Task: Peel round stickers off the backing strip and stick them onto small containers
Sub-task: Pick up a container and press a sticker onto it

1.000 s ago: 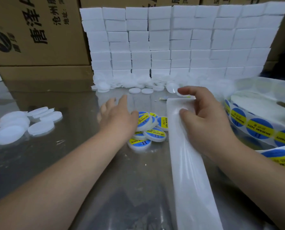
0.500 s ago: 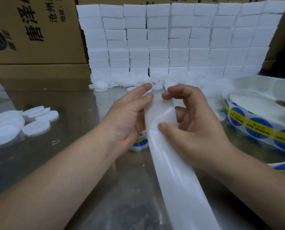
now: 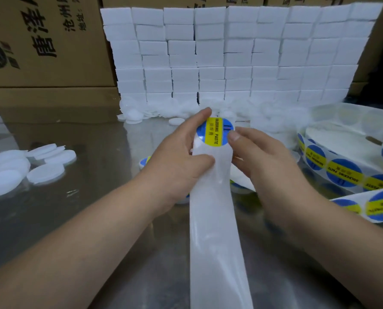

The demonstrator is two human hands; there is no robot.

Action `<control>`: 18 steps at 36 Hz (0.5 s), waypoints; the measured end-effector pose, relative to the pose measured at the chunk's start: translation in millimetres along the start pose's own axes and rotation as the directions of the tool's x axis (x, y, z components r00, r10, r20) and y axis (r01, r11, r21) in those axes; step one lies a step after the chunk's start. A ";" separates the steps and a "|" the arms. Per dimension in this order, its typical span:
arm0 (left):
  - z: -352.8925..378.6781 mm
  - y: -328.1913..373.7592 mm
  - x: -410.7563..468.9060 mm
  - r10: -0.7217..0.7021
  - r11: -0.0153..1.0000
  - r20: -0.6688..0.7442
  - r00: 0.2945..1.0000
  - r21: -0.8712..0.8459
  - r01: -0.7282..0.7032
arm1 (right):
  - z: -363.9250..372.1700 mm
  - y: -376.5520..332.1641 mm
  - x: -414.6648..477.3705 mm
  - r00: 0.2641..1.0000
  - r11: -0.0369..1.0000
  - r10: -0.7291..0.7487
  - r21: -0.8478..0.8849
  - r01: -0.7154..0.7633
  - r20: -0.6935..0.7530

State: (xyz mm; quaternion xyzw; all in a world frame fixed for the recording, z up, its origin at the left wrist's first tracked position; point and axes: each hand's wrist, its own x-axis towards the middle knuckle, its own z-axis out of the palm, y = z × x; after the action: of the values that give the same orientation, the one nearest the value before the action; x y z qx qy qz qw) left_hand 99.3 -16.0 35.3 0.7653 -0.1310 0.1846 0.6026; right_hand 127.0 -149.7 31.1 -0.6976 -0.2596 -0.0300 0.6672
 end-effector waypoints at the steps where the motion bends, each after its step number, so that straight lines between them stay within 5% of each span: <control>1: 0.5 0.1 -1.3 -0.010 0.999 0.021 1.000 0.050 0.009 | -0.5 -0.7 0.8 1.000 0.999 0.005 0.054 -0.005 -0.001; 7: 6.3 3.9 -6.0 -0.112 0.983 0.055 0.992 0.150 0.103 | 0.3 0.4 2.7 0.993 0.993 0.010 0.121 0.003 -0.114; 13: -10.7 10.5 25.1 -0.117 0.977 -0.419 0.900 0.114 0.180 | -10.4 4.5 12.5 0.936 0.992 0.092 0.108 -0.058 -0.341; 18: -45.4 -5.8 91.3 -0.044 0.857 -0.362 0.931 0.465 0.222 | -7.9 10.1 8.9 0.958 0.996 0.091 0.016 -0.090 -0.274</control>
State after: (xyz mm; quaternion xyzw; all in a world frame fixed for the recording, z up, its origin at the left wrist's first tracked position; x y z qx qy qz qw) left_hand 178.0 31.5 79.8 0.8585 0.0808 0.2982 0.4093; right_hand 141.2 -154.1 26.2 -0.6968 -0.1326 -0.0953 0.6984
